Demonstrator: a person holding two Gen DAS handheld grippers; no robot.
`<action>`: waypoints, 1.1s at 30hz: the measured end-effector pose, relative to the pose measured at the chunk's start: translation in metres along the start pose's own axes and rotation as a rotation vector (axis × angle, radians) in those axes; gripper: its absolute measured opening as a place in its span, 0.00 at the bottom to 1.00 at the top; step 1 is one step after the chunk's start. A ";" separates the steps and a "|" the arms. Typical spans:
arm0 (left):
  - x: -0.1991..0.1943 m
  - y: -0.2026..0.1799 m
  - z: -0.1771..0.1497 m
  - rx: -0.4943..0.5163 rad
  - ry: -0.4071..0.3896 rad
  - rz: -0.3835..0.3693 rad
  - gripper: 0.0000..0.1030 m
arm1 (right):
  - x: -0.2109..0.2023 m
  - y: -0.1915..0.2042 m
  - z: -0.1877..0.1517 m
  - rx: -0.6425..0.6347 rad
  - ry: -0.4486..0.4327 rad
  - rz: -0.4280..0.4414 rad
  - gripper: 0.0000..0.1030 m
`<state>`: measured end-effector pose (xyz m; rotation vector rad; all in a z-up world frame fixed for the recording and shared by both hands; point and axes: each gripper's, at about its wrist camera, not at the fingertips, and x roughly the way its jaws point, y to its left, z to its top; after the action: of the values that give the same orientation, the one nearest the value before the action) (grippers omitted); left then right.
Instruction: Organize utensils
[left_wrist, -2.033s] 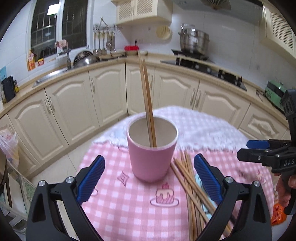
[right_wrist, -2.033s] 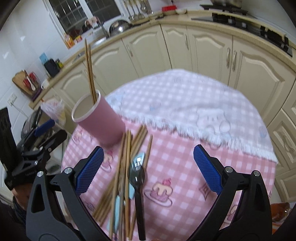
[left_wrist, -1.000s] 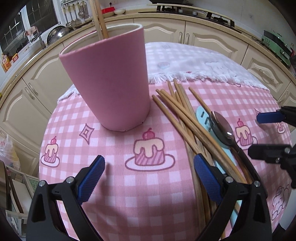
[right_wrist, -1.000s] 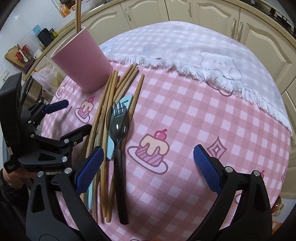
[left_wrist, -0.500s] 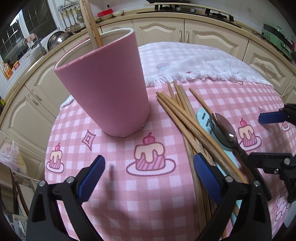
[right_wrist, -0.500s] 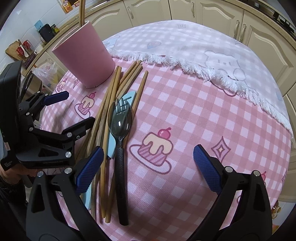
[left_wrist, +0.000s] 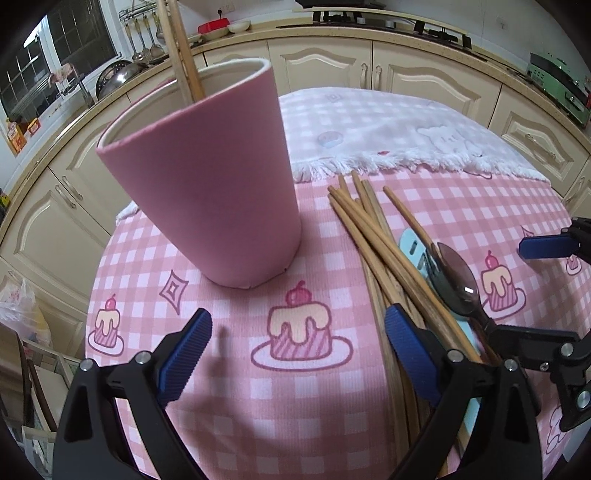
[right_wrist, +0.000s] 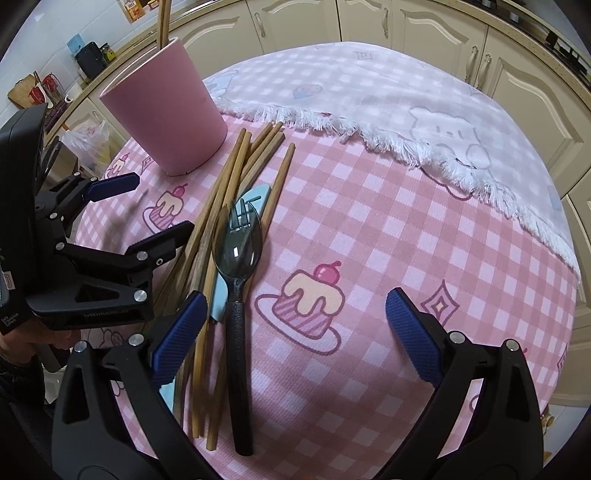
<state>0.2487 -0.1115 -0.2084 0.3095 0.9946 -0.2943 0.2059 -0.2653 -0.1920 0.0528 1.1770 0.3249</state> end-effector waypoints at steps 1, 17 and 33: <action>0.000 -0.001 0.000 0.005 -0.003 0.006 0.90 | 0.000 0.000 0.000 0.000 -0.001 0.000 0.93; -0.003 -0.004 0.000 0.017 0.019 -0.013 0.83 | -0.004 0.001 0.000 -0.011 -0.008 -0.015 0.93; 0.005 0.000 0.006 -0.023 0.020 -0.035 0.83 | -0.006 0.001 0.000 0.000 -0.015 -0.016 0.93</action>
<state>0.2556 -0.1143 -0.2100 0.2748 1.0234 -0.3119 0.2035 -0.2658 -0.1863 0.0454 1.1624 0.3101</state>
